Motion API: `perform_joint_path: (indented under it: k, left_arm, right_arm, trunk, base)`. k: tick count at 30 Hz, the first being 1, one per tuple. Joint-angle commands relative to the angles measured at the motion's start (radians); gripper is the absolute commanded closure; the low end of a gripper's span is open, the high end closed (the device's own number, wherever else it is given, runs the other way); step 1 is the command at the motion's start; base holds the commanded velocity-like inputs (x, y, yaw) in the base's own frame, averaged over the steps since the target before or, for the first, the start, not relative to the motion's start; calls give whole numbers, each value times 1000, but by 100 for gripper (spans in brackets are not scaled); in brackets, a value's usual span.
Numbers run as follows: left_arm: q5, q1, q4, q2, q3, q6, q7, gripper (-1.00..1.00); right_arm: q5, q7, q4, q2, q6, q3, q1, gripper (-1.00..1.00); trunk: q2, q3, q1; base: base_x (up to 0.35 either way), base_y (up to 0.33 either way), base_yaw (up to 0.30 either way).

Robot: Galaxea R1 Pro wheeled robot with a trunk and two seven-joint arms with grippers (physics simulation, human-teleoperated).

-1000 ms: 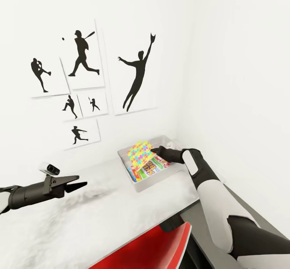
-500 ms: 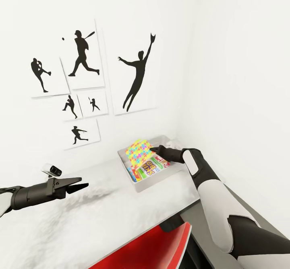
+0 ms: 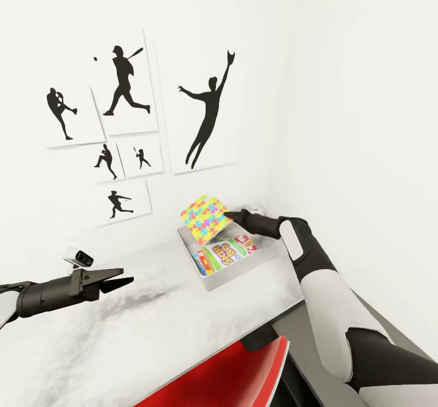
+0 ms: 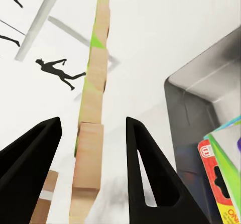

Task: Put all the toys in the child's room - the three board games (two on the bed and one on the table), the two jigsaw puzzles on the table, and the tennis ball on the table - inside the toy box on the table in the child's room.

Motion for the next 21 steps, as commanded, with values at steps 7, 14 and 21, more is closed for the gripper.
perform_joint_path:
  k: [7,14,21]
  left_arm:
    - [1,-1,1,1,-2,3,-3,-100]
    - [1,-1,1,1,-3,3,-3,-100]
    - [1,-1,1,1,-3,3,-2,-100]
  right_arm:
    - [2,6,-5,1,10,-7,-1,100]
    - [2,6,-7,1,16,-8,-1,100]
    - [-1,18,-7,-2,31,-10,-1,100]
  trunk:
    - [-2,-2,1]
    - [-2,-2,1]
    - [-2,-2,1]
  base:
    - [0,0,0]
    - [0,0,0]
    - [0,0,0]
